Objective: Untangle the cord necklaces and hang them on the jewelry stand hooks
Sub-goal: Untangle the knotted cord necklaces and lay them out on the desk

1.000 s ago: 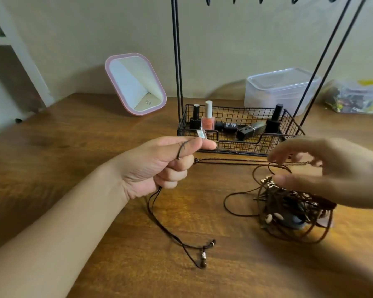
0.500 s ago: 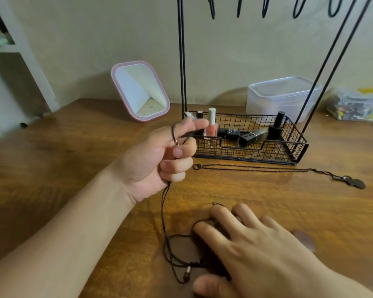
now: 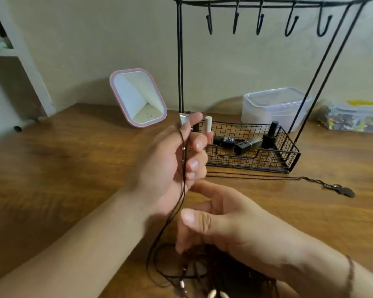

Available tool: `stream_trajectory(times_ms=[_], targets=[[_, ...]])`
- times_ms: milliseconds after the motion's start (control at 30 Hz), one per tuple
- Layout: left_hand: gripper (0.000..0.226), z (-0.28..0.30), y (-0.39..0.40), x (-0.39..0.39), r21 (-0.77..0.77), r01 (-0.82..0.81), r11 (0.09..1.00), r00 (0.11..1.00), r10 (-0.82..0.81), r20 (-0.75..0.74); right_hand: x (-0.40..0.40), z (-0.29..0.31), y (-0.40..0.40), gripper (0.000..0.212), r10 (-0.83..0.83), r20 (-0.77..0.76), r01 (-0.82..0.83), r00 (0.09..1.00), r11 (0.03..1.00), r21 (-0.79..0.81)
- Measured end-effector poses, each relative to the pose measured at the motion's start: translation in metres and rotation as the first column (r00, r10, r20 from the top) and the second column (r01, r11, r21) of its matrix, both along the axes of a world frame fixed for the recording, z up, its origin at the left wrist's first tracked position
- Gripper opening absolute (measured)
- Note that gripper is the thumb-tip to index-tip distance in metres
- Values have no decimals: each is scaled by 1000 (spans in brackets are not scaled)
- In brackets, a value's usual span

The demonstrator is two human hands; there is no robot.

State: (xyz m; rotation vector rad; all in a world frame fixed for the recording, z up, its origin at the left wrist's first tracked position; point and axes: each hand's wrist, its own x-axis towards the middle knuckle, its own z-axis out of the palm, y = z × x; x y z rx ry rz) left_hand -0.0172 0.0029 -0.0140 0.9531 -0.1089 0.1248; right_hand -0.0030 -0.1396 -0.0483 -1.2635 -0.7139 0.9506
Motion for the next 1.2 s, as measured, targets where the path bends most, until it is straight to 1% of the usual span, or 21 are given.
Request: stream_trajectory(times_ms=[67, 167, 267, 333, 433, 467, 500, 533, 600, 633, 700, 733, 767, 833, 867, 900, 933, 1000, 1033, 1067, 1200], targets=[[28, 1, 3, 3, -41, -31, 999, 999, 30, -26, 2, 3, -1, 45, -12, 13, 13, 1000, 998, -63], [28, 0, 0, 5, -52, -69, 996, 996, 66, -57, 3, 6, -3, 19, -53, 99, 64, 994, 992, -109], [36, -2, -3, 7, -52, -61, 997, 993, 55, -102, 2, 5, -2, 16, -109, 87, 113, 990, 993, -42], [41, -2, 0, 7, -122, -25, 992, 994, 11, -112, 1, 4, 0, 17, -144, 8, 144, 990, 988, 48], [30, 0, 12, 8, -225, -13, 974, 993, -14, -115, 4, 13, -6, 19, -124, -258, 176, 958, 966, 190], [26, -1, 17, 9, -236, -40, 971, 990, 7, -140, 7, 19, -13, 21, -134, -295, 198, 946, 960, 198], [23, -3, 23, 11, -211, -74, 975, 985, 38, -170, 13, 25, -23, 22, -158, -281, 218, 946, 956, 195], [21, -4, 29, 13, -160, -99, 982, 978, 66, -198, 19, 32, -35, 23, -187, -222, 231, 957, 954, 192], [21, -6, 40, 15, -49, -72, 996, 971, 59, -230, 33, 48, -60, 27, -279, 6, 274, 960, 944, 182], [22, -7, 46, 15, 9, -31, 999, 970, 32, -241, 41, 53, -73, 33, -345, 134, 322, 929, 932, 168], [24, -6, 56, 15, 186, 26, 982, 966, 23, -257, 57, 62, -99, 46, -452, 302, 441, 839, 891, 109], [26, -7, 60, 17, 324, 17, 946, 964, 71, -258, 66, 64, -112, 54, -490, 373, 507, 788, 860, 60], [27, -8, 64, 18, 486, -9, 874, 958, 147, -245, 75, 64, -126, 63, -492, 478, 566, 727, 824, -12], [25, -11, 68, 21, 731, -38, 682, 948, 256, -189, 92, 59, -150, 76, -335, 715, 657, 613, 719, -227], [22, -12, 67, 21, 790, -19, 612, 949, 259, -178, 100, 53, -160, 69, -217, 786, 681, 579, 658, -320], [19, -14, 66, 21, 841, 11, 541, 954, 247, -172, 104, 47, -165, 53, -104, 807, 685, 581, 598, -417], [15, -17, 63, 22, 894, 38, 447, 958, 239, -161, 109, 42, -170, 36, -21, 787, 670, 617, 538, -512], [8, -23, 56, 23, 973, 44, 225, 963, 250, -101, 116, 35, -175, 26, 114, 704, 605, 701, 429, -671], [7, -25, 53, 24, 990, 31, 139, 964, 256, -66, 118, 32, -175, 24, 146, 673, 583, 725, 388, -713], [9, -27, 52, 24, 996, 28, 81, 965, 258, -48, 121, 30, -174, 23, 152, 661, 582, 735, 358, -730], [10, -32, 49, 26, 1000, 6, -11, 958, 287, -3, 125, 28, -168, 22, 162, 689, 631, 706, 297, -716]])
